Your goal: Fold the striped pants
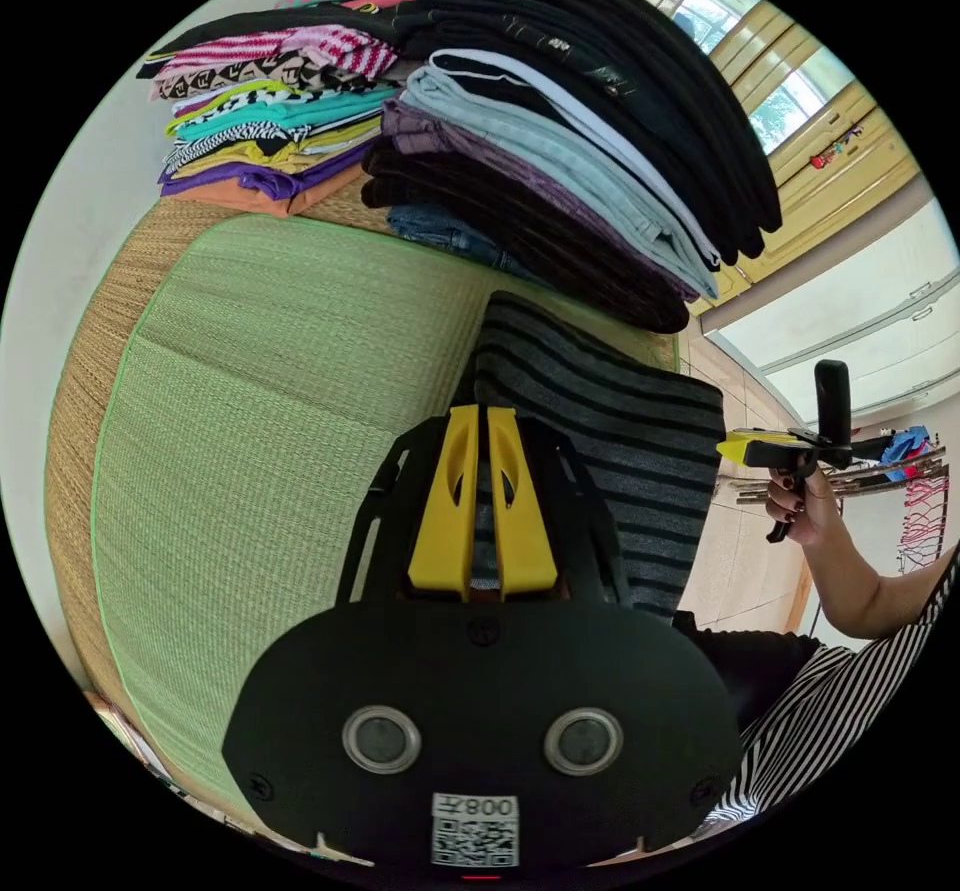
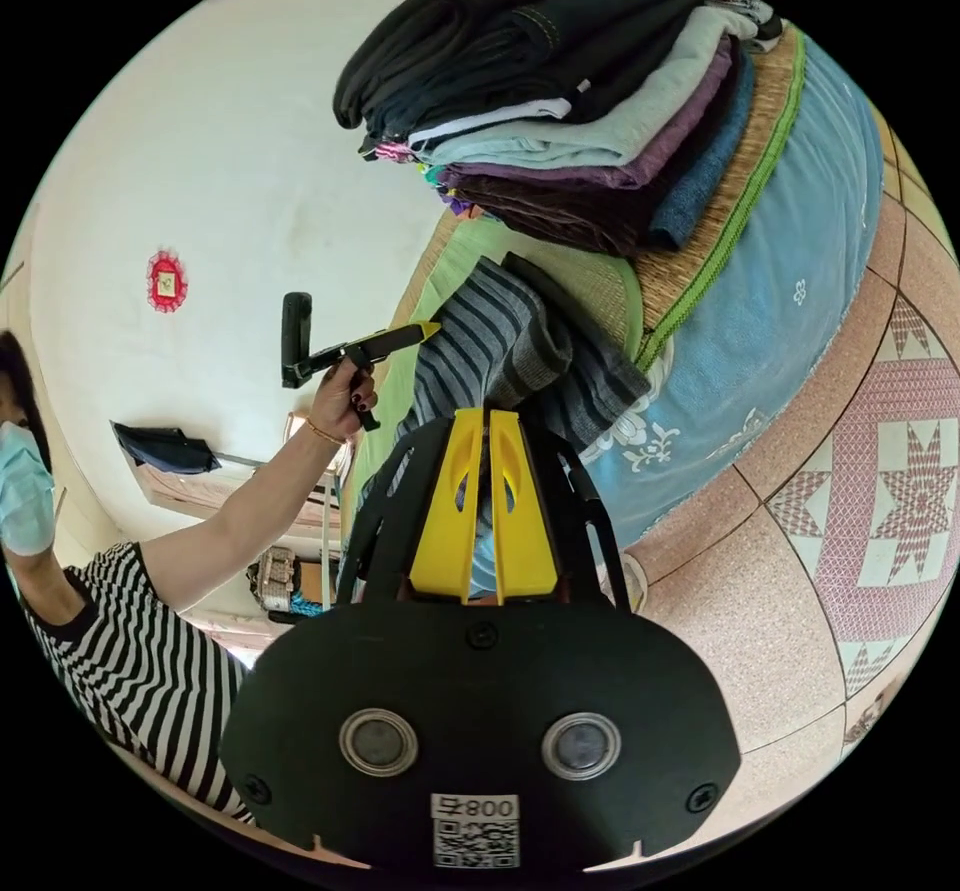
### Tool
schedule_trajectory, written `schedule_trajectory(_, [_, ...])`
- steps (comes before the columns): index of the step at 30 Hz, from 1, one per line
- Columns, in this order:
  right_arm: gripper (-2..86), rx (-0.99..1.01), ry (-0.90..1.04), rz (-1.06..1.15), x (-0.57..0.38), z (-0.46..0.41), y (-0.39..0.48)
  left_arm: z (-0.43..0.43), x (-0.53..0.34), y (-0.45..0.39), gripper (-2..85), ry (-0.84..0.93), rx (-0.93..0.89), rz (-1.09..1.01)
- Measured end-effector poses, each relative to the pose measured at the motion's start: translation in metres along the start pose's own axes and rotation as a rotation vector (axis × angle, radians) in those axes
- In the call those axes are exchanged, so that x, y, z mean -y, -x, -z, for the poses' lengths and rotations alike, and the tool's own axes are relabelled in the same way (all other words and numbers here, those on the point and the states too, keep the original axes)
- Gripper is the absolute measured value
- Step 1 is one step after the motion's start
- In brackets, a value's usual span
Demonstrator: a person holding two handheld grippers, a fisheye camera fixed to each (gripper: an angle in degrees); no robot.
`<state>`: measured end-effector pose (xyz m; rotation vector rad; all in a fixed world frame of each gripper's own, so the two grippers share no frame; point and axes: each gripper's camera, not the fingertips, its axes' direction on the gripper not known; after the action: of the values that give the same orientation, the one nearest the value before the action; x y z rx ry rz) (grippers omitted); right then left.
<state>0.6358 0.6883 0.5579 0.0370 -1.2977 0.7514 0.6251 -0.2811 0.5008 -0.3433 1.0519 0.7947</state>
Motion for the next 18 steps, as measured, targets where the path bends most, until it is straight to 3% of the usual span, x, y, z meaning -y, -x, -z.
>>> schedule_trajectory(6, [0.7, -0.044, -0.048, 0.115, -0.008, 0.007, 0.029, 0.032, -0.002, -0.002, 1.5, -0.068, 0.003, -0.012])
schedule_trajectory(12, [0.6, -0.062, -0.005, -0.057, -0.018, -0.026, -0.008, 0.005, -0.004, 0.008, 1.6, 0.070, 0.008, 0.055])
schedule_trajectory(18, [0.5, -0.059, 0.009, -0.074, -0.023, -0.047, 0.001, 0.032, -0.019, 0.015, 2.0, 0.046, -0.002, 0.056])
